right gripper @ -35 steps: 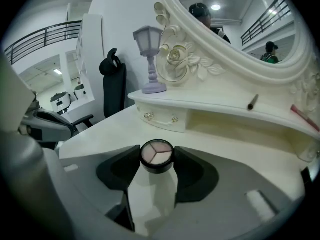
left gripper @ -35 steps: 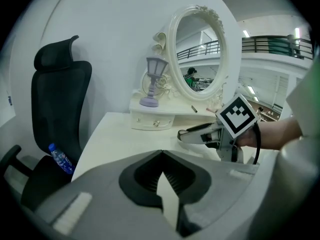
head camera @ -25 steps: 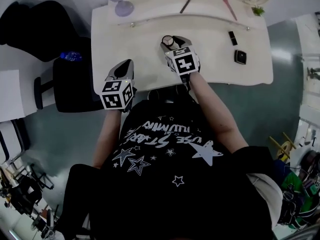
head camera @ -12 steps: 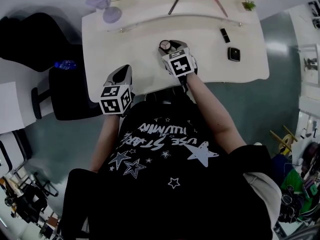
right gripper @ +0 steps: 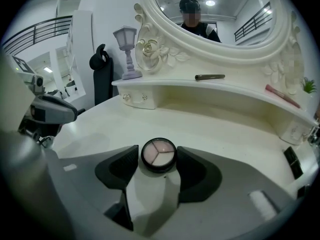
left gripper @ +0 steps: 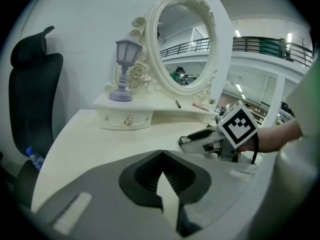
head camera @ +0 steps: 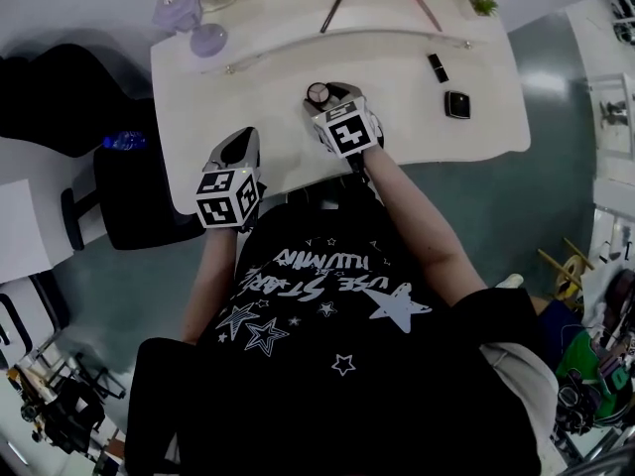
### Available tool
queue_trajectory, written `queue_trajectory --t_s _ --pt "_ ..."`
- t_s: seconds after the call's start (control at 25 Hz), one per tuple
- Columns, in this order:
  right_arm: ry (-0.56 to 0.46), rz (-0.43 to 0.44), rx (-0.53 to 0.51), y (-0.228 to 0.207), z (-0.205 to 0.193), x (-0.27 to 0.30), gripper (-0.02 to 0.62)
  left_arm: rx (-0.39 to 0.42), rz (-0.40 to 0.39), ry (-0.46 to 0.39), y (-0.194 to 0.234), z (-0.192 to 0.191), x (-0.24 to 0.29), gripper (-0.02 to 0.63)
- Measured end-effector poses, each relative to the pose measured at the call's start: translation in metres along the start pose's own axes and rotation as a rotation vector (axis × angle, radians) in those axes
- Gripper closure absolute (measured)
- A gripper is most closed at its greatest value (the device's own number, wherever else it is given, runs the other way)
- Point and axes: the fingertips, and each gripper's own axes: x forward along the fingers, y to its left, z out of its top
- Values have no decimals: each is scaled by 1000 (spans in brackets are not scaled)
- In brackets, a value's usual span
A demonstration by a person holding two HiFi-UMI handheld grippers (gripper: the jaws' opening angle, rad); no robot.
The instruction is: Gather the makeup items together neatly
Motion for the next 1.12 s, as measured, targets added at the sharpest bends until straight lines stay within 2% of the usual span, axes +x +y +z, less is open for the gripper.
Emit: queue_trajectory --t_s 0.08,0.36,0.52,0.92,1.12 --pt "-5 14 1 2 0 -2 272 1 -5 2 -1 1 3 604" --pt "-54 -25 35 -20 -4 -32 153 17 -39 2 -8 10 17 604" --pt "-72 -101 89 -50 -18 -56 140 38 -78 0 -24 17 29 604" --pt "-91 -349 310 -149 -79 -133 138 129 -206 23 -94 29 68 604" --pt "-93 -433 378 -190 -102 -164 140 161 -242 29 -125 36 84 604"
